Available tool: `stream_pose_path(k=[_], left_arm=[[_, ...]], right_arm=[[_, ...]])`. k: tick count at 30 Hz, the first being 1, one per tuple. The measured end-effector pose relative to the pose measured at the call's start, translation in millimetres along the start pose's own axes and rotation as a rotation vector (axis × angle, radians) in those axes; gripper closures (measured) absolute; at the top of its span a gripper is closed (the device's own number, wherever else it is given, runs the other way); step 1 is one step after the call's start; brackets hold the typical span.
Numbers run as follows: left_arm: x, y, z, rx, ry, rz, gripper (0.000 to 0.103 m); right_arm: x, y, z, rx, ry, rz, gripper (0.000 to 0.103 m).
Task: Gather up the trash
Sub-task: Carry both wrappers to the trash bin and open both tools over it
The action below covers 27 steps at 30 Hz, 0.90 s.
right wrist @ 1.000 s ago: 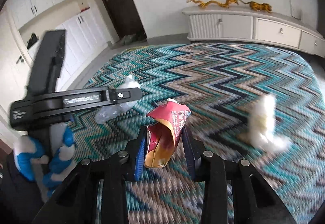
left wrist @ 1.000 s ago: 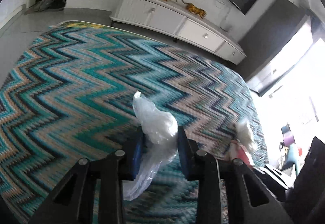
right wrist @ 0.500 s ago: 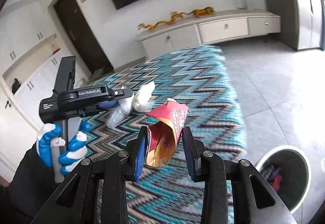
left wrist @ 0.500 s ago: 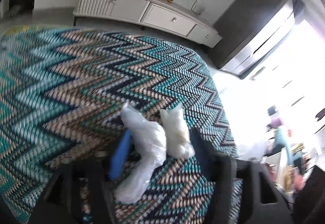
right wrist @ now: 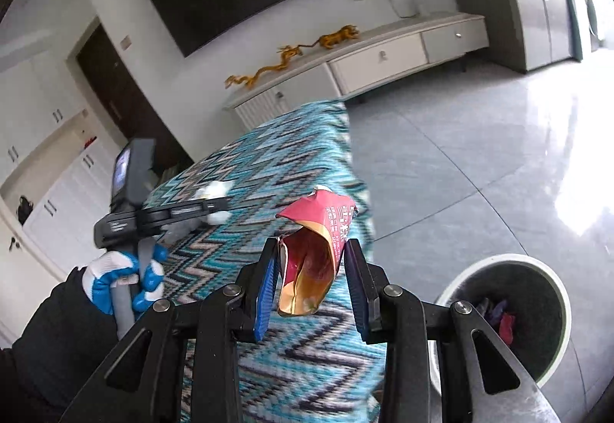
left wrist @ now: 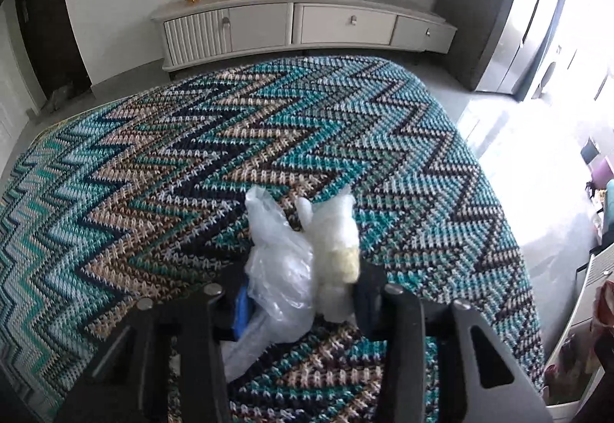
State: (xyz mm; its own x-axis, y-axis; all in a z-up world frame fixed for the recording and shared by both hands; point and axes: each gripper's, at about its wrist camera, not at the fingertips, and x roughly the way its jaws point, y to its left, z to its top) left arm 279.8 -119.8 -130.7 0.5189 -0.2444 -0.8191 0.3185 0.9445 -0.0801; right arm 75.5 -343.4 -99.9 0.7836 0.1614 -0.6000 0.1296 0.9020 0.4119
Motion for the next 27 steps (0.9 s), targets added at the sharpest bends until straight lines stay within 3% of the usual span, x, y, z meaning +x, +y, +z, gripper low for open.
stream_pose_path(k=[8,12,18,22,24,27], left_arm=[[-42.8,0.1,-13.2,0.004,-0.054,-0.002,0.065],[-66.3,-31.1,-18.1,0.019,-0.065,-0.081,0.065],[-95.1,-119.0,-25.1,0.149,-0.038,-0.267,0.065],[-95.5,-190.2,-38.0,0.245,0.036,-0.396,0.064],[-89.9,-216.6,-43.0,0.284,0.069,-0.421,0.061],[-78.4,-257.9,-52.9,0.336,0.120,-0.473,0.057]], right_arm=[[-18.3,-53.1,-10.1,0.088,-0.023,-0.028,0.069],[-29.5,-75.7,-17.8,0.106,-0.036,-0.065,0.069],[-36.1,-122.5,-29.4,0.181,-0.009,-0.140,0.068],[-32.7,-150.3,-42.3,0.220,0.039,-0.202,0.066],[-30.7,-164.1,-48.3,0.249,0.056,-0.214,0.066],[-28.9,-181.0,-52.3,0.273,0.075,-0.251,0.053]])
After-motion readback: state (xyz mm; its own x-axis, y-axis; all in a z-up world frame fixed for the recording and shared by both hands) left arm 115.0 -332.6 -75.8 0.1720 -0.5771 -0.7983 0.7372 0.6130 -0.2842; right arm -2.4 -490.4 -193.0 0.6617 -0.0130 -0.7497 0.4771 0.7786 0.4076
